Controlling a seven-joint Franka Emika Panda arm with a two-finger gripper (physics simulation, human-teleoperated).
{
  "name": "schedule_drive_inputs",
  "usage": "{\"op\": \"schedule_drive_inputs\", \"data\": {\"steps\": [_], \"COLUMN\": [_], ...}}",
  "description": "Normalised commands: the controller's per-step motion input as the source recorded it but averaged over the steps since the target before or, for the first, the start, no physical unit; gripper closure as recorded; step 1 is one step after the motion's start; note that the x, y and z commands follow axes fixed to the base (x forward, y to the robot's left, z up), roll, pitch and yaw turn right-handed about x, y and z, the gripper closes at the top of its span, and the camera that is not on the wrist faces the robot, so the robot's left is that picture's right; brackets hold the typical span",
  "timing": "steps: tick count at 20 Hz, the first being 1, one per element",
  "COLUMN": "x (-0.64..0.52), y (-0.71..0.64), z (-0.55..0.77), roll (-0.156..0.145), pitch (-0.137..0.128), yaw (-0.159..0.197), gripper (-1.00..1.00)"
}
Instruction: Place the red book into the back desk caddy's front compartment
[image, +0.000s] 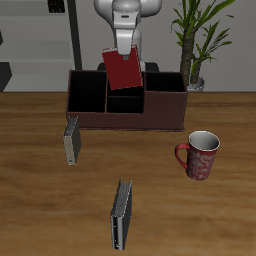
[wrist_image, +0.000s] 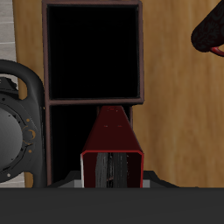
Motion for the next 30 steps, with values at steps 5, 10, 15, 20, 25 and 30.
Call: {"op": "schedule_drive_inputs", "data": {"steps": [5, 10, 15, 20, 25, 30], "x": [0.04, -0.05, 0.04, 0.00, -0.03, 0.04], "y": [0.01, 0.02, -0.11, -0.03, 0.03, -0.05], "z": [-0.08, -0.09, -0.03, -0.08, -0.05, -0.07], "roll": [0.008, 0.008, -0.019, -0.007, 0.009, -0.007], "pitch": [0.019, 0.023, 0.004, 0.008, 0.014, 0.012], "yaw": [-0.006, -0.005, -0.008, -0.008, 0.004, -0.003], "gripper": [1.00, 1.00, 1.00, 1.00, 1.00, 1.00]}}
